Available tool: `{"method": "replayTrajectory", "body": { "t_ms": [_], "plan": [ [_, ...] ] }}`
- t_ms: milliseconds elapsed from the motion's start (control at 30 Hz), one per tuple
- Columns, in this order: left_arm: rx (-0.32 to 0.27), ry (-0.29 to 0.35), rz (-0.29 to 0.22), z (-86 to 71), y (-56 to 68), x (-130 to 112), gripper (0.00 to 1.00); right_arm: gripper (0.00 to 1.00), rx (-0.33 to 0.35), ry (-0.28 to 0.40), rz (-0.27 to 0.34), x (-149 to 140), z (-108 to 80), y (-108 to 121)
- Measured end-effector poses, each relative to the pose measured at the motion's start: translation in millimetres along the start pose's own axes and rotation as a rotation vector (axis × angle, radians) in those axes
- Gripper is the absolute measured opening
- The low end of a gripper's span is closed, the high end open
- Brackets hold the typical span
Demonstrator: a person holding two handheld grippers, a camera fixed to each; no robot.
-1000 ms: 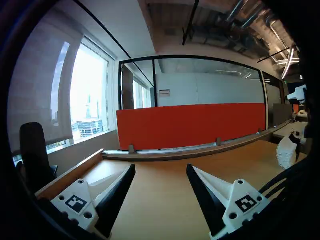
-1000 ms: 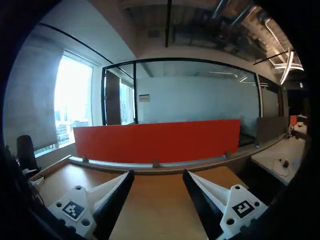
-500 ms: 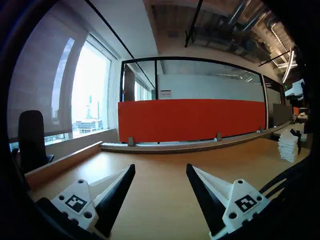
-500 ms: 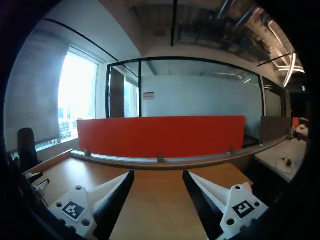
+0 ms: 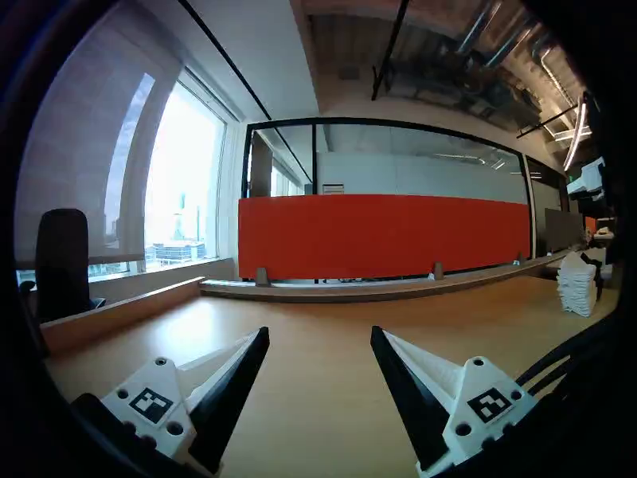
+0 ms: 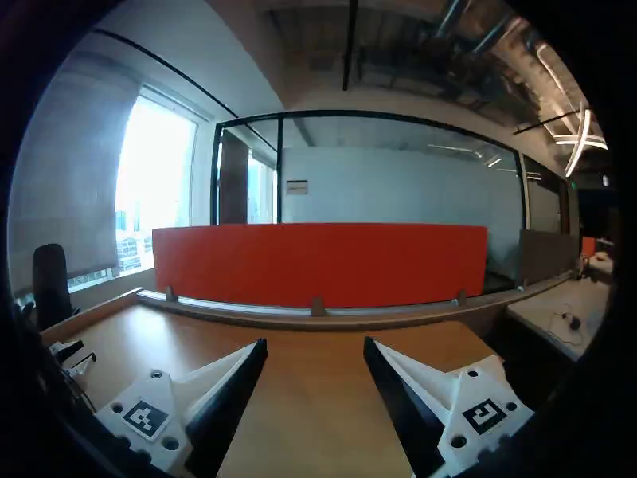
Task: Fold towel
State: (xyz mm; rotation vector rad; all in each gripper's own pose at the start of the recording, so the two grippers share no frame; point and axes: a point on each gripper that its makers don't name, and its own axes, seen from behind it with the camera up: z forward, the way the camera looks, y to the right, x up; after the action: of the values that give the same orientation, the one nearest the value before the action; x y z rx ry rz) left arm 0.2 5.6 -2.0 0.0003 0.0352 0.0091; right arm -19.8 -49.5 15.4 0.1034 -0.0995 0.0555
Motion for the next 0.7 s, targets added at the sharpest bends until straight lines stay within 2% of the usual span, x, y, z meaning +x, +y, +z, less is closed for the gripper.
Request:
{"method": "replayTrajectory", "body": {
  "t_ms": [300,700],
  "plan": [
    [0.013,-0.01,-0.012,0.4,-7.3,-8,0.94,0.94,-0.007,-0.007,-0.002,-8,2.1,4],
    [0.005,-0.03,-0.005,2.3,-4.4,-13,0.95,0.94,-0.011,-0.008,0.0,-8,2.6,10]
  ]
}}
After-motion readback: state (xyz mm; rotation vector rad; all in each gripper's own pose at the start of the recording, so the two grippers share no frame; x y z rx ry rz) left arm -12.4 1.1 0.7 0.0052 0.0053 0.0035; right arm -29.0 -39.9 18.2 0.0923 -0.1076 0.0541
